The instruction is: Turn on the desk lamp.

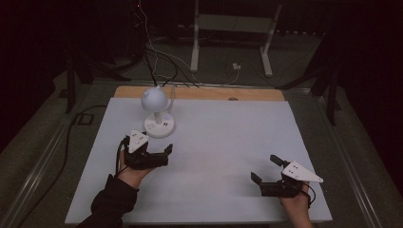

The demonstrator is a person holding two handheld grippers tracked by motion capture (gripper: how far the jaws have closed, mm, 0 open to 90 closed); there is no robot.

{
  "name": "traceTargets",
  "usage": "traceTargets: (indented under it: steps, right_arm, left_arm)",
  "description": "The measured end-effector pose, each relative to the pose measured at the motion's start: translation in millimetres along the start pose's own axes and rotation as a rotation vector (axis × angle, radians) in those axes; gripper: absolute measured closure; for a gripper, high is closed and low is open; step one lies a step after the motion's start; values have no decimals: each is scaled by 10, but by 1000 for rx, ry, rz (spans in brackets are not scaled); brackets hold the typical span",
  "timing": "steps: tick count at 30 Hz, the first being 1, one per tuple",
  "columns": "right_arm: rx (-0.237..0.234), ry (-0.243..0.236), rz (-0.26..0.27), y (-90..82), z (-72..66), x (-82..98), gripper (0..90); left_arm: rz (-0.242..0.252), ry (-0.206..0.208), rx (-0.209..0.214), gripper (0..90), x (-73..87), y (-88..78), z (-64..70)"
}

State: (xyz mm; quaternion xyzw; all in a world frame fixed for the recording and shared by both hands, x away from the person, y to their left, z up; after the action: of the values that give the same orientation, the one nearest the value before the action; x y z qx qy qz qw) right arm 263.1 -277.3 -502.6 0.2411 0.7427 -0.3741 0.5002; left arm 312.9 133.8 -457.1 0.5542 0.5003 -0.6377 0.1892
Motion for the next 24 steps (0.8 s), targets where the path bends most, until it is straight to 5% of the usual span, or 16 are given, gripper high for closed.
traceTargets:
  steps: [13, 24]
  right_arm:
    - [-6, 5, -6, 3, 5, 5, 0]
    - [-13, 10, -5, 3, 6, 6, 0]
  left_arm:
    - [-29, -4, -123, 4, -55, 194, -8]
    - [-37, -50, -167, 16, -93, 348, -82]
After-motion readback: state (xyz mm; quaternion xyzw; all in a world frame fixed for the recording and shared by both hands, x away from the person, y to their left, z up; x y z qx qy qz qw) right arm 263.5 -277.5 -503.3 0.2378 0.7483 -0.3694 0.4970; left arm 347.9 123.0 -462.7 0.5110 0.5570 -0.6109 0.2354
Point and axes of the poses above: each handheld gripper's, and its own axes: y roughly forward along the jaws, x roughly out of its underside, z roughly to its right, the point moved 3 cm from there along y, roughly forward along the jaws, and after that the axes turned 11 degrees about y, right-handed, at the moved point
